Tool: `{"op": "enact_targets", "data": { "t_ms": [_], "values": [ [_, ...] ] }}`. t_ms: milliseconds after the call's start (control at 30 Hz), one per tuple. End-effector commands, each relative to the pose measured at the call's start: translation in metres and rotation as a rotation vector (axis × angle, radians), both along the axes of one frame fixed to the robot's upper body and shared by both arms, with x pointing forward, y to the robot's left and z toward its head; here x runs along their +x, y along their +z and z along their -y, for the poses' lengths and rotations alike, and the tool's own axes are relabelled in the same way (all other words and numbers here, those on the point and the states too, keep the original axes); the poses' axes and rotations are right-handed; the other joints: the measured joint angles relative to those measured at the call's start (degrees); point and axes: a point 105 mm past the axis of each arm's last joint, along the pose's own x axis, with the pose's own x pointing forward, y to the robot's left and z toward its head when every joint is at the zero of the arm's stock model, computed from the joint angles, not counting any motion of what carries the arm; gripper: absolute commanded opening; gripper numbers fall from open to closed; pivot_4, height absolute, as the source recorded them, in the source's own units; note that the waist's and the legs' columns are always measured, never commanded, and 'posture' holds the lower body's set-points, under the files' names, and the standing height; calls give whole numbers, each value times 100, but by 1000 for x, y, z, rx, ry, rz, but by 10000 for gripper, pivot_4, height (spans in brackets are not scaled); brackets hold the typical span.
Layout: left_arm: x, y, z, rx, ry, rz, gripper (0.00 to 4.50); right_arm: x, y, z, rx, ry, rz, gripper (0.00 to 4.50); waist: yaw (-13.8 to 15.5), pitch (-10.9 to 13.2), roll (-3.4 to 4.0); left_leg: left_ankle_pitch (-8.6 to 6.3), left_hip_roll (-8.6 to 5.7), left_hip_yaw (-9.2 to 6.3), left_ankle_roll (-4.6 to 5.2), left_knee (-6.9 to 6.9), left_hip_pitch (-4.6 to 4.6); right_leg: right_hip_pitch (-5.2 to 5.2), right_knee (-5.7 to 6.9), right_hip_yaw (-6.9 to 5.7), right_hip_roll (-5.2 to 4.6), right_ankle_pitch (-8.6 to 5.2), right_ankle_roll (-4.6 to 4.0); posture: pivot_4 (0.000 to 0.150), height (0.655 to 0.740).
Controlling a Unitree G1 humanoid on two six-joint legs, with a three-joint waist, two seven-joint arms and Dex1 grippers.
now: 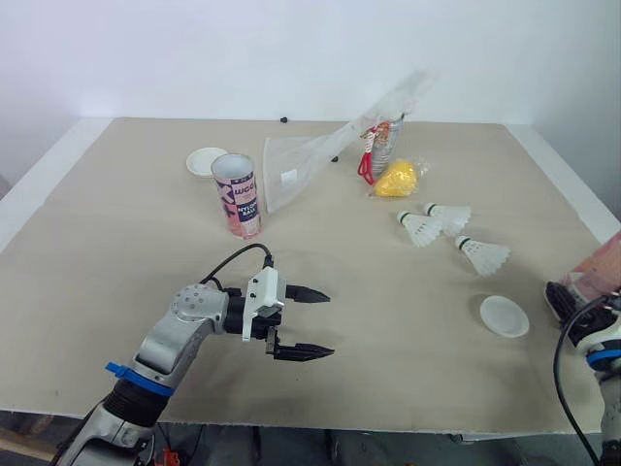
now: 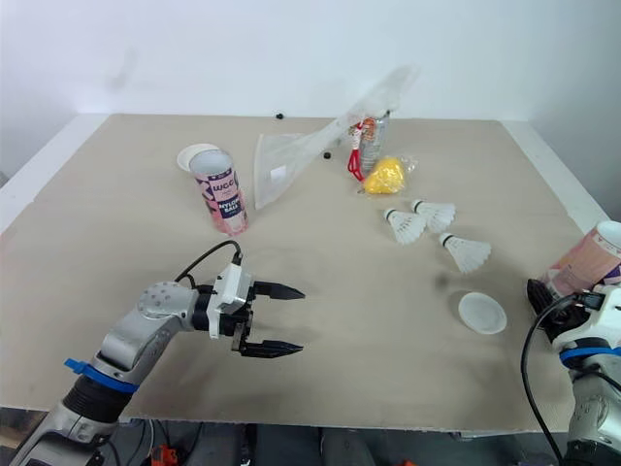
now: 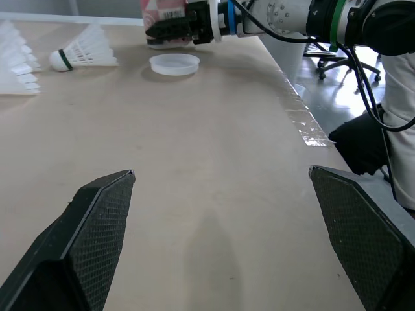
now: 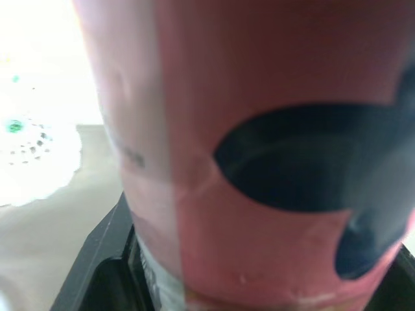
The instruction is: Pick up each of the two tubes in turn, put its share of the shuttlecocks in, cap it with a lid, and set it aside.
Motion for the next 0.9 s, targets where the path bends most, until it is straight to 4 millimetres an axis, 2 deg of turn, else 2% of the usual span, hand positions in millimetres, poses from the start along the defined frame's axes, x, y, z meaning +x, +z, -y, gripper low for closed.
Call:
{"op": "enact_targets", "data": {
  "t_ms": [33, 133, 167, 200, 267, 533, 800, 900],
  "values": [
    [-2, 10, 1, -25, 1, 37, 45000, 0, 11, 2, -49, 23, 25, 27748, 1, 0, 0, 0, 0, 0, 0, 0, 0, 1, 0, 0, 0, -1, 1, 1500, 7400],
    [-1, 11, 1, -27, 9, 40, 45000, 1, 9, -2, -39, 43, 14, 27748, 1, 0, 0, 0, 0, 0, 0, 0, 0, 1, 0, 1, 0, -1, 1, 1500, 7400],
    [0, 11, 1, -28, 11, 41, 45000, 0, 8, -3, -36, 46, 11, 34124, 0, 0, 0, 0, 0, 0, 0, 1, 0, 1, 0, 1, 0, 0, 1, 1500, 7400],
    [1, 11, 1, -28, 11, 41, 45000, 0, 7, -3, -46, 51, 0, 36171, 1, 0, -1, 0, 0, 0, 0, 1, 1, 1, 0, 1, 0, 0, 1, 1500, 7400],
    [1, 11, 1, -29, 12, 43, 45000, -2, 6, -5, -57, 59, -9, 44616, 0, 0, -1, 0, 0, -1, 0, 2, 1, 2, 0, 0, 0, 0, 1, 1500, 7400],
    [3, 11, 2, -23, 3, 41, 45000, -20, 15, -7, -69, 31, 17, 44616, 3, 0, 1, 0, -2, -1, 0, 0, 0, 0, 0, 3, 0, -1, 1, 1500, 7400],
    [6, 10, 3, -17, -2, 44, 45000, -52, 18, -14, -59, -17, 14, 44616, 11, 0, 1, -1, -1, -3, -1, -1, -1, -2, -2, 2, -1, -3, 0, 1500, 7400],
    [8, 10, 3, -12, -8, 46, 45000, -67, 20, -23, -61, -3, 11, 44616, 14, 0, 1, -1, -1, -4, -2, -3, -1, -3, -3, 1, -1, -4, -1, 1500, 7400]
  ]
}}
